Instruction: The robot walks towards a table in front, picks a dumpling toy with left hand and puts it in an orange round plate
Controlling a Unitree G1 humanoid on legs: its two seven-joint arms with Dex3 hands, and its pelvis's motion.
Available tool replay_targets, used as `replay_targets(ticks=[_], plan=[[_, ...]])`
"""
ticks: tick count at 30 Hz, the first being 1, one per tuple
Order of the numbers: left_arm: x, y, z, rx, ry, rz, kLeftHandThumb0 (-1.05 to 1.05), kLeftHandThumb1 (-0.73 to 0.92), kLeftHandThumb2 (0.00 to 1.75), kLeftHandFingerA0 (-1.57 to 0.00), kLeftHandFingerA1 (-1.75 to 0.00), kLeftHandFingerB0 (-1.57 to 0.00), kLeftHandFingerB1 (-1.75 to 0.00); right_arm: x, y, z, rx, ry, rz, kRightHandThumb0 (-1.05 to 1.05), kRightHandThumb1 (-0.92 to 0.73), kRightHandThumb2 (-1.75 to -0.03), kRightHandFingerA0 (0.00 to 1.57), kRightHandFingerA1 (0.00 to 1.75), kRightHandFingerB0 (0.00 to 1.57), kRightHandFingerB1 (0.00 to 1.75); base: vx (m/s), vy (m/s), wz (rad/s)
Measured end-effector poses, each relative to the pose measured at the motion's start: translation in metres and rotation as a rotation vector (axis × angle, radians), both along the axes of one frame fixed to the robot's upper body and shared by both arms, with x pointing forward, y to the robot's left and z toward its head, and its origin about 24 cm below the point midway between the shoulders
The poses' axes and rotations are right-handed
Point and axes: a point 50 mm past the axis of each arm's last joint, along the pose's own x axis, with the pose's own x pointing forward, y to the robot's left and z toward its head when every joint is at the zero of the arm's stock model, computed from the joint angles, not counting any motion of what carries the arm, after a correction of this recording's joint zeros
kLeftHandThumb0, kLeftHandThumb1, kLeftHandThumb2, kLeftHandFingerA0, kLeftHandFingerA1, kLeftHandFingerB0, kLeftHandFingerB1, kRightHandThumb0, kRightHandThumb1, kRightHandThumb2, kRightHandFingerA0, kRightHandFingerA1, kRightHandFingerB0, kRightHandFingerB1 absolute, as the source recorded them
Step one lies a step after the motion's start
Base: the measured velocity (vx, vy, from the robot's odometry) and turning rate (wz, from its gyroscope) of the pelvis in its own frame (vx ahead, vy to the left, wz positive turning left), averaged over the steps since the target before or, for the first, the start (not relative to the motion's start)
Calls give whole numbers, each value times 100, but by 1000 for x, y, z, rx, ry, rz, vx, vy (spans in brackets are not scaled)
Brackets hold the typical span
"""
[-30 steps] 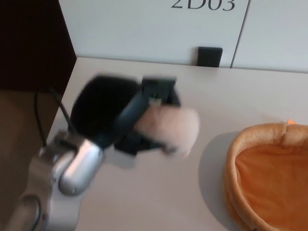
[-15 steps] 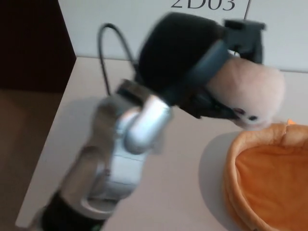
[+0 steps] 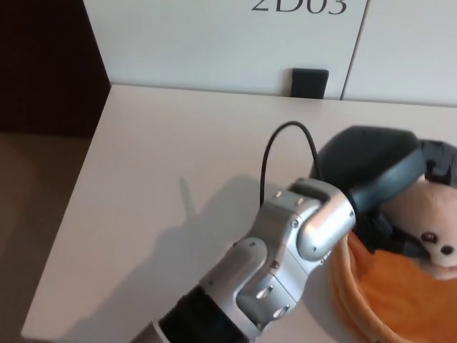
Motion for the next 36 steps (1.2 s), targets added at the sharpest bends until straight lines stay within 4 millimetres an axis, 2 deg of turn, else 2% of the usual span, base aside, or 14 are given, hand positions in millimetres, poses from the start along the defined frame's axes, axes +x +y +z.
replay_targets(ticks=[2, 3, 5, 10, 13, 15, 25, 26, 27, 30, 32, 33, 34, 36], plan=[[-4, -4, -3, 16, 0, -19, -87, 54, 57, -96, -93, -51, -56, 3, 1, 0, 2, -6, 4, -30, -50, -55, 80, 60, 49, 41, 0, 0, 0], [-5, -5, -3, 28, 4, -31, -101, 45, 83, -8, -63, -5, -48, 4, 2, 0, 4, -7, 5, -30, -49, -55, 82, 63, 49, 40, 0, 0, 0], [-9, -8, -5, 61, 14, -54, -105, 38, 81, 0, -38, 0, -44, 5, 3, 0, 6, -9, 8, -31, -49, -55, 82, 63, 48, 40, 0, 0, 0], [-9, -8, -5, 150, 26, -88, -105, 49, 62, 0, -7, 0, -44, 6, 4, 0, 6, -8, 10, -31, -52, -56, 81, 60, 48, 41, 0, 0, 0], [-8, -4, -5, 200, 37, -99, -105, 42, 91, 0, -40, 0, -55, 6, 4, 0, 6, -7, 10, -34, -54, -57, 78, 62, 45, 40, 0, 0, 0], [-7, 0, -5, 231, 40, -102, -105, 57, 61, 0, -8, 0, -41, 6, 4, 0, 6, -5, 13, -34, -54, -56, 76, 60, 44, 39, 0, 0, 0], [-8, 10, 9, 346, 53, -142, -105, 51, 98, 0, -24, 0, -46, 6, 5, -1, 25, 10, 27, -29, -58, -57, 73, 63, 42, 40, 0, 0, 0], [-8, 11, 10, 353, 55, -145, -105, 62, 66, 0, 0, 0, -16, 6, 5, -1, 26, 10, 27, -28, -53, -56, 79, 60, 46, 40, 0, 0, 0], [-9, 13, 12, 360, 56, -148, -83, 59, 108, 0, -27, 0, -45, 6, 5, -1, 27, 10, 27, -28, -53, -56, 80, 60, 47, 40, 0, 0, 0], [-9, 25, 31, 335, -3, -141, -104, 78, 114, 0, -4, 0, -29, 7, 7, -1, 29, 6, 16, -29, -53, -56, 80, 59, 46, 39, 0, 0, 0], [-8, 39, 51, 301, -57, -121, -105, 63, 67, 0, 0, 0, -1, 6, 8, -2, 29, 4, 10, -30, -53, -56, 81, 61, 46, 39, 0, 0, 0], [-7, 46, 59, 286, -79, -107, -105, 66, 111, 0, 0, 0, -16, 7, 8, -2, 29, 3, 9, -31, -53, -56, 82, 62, 46, 39, 0, 0, 0], [-5, 55, 69, 267, -104, -86, -105, 67, 69, 0, 0, 0, 0, 7, 8, -2, 29, 3, 8, -32, -52, -56, 84, 66, 47, 39, 0, 0, 0], [-2, 78, 87, 233, -154, -29, -105, 65, 110, 0, 0, 0, -12, 6, 8, -2, 29, 3, 8, -31, -53, -56, 83, 61, 47, 39, 0, 0, 0]])
